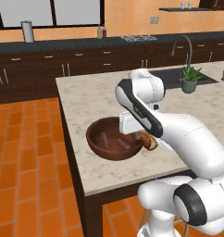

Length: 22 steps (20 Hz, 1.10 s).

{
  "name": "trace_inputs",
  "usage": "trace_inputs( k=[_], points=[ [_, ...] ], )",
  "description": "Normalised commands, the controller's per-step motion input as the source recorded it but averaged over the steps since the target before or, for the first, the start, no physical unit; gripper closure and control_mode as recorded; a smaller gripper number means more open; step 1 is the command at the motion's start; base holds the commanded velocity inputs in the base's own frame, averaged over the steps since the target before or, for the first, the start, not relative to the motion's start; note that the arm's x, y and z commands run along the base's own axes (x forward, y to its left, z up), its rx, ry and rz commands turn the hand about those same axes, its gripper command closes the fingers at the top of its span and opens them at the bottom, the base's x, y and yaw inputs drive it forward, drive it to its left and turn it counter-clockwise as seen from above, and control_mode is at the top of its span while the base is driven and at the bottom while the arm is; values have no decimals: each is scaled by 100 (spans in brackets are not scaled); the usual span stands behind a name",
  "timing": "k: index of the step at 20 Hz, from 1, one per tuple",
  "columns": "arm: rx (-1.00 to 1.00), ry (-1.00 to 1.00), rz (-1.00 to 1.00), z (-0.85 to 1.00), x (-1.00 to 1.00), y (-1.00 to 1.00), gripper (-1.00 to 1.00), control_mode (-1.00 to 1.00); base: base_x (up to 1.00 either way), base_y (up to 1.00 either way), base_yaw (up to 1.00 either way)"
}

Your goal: Place one bun and one sausage from the bowl on each plate.

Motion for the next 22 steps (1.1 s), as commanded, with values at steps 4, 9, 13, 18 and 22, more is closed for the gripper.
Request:
trace_inputs(
  k=[4, 9, 13, 18, 22],
  points=[
    [0, 0, 0, -3, -19, 0, 100, -100, 0, 0, 0],
    [0, -3, 0, 0, -3, 0, 100, -100, 0, 0, 0],
    [0, 0, 0, 0, 0, 0, 100, 100, -57, -28, -3],
    [0, 0, 0, 0, 0, 0, 100, 100, -29, -85, -2],
    [0, 0, 0, 0, 0, 0, 100, 100, 15, -100, 1]
  ],
)
